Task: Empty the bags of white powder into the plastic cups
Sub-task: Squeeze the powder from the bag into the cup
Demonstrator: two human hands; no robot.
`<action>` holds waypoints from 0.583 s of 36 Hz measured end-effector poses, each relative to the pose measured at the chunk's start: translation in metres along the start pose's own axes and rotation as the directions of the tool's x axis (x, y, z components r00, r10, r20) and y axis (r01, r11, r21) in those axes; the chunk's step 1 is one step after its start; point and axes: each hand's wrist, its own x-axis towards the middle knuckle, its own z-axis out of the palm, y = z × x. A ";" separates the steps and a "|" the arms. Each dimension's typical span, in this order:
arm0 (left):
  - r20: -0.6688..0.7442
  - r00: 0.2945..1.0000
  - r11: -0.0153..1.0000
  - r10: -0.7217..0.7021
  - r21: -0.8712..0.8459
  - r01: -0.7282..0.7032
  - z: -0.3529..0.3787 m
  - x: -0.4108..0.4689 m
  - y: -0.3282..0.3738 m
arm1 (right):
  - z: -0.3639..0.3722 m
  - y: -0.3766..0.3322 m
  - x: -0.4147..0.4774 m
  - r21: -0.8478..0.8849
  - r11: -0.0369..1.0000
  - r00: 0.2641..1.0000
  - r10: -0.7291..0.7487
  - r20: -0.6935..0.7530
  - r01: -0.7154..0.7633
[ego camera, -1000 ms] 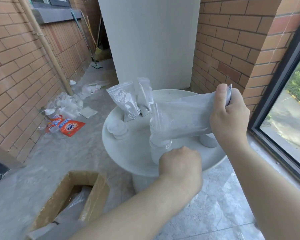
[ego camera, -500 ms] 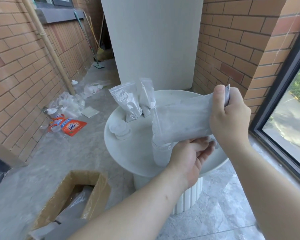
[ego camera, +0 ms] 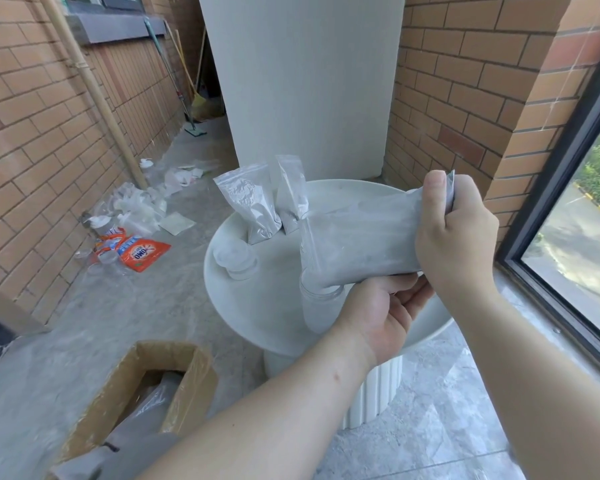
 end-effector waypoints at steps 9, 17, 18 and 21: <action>0.007 1.000 0.999 -0.002 -0.033 0.002 0.001 0.003 -0.002 | -0.001 0.001 0.002 0.000 1.000 1.000 -0.028 -0.008 0.028; 0.021 1.000 0.999 0.001 -0.032 0.000 0.001 0.002 0.000 | -0.005 -0.001 0.001 0.032 0.999 1.000 -0.016 -0.002 0.016; 0.024 1.000 0.999 0.001 -0.034 0.000 0.001 0.002 -0.001 | -0.005 -0.002 0.001 0.036 0.999 1.000 -0.013 0.001 0.013; 0.030 1.000 0.999 0.003 -0.040 -0.002 0.002 0.003 -0.001 | -0.007 -0.002 0.001 0.039 0.999 1.000 -0.008 0.016 0.007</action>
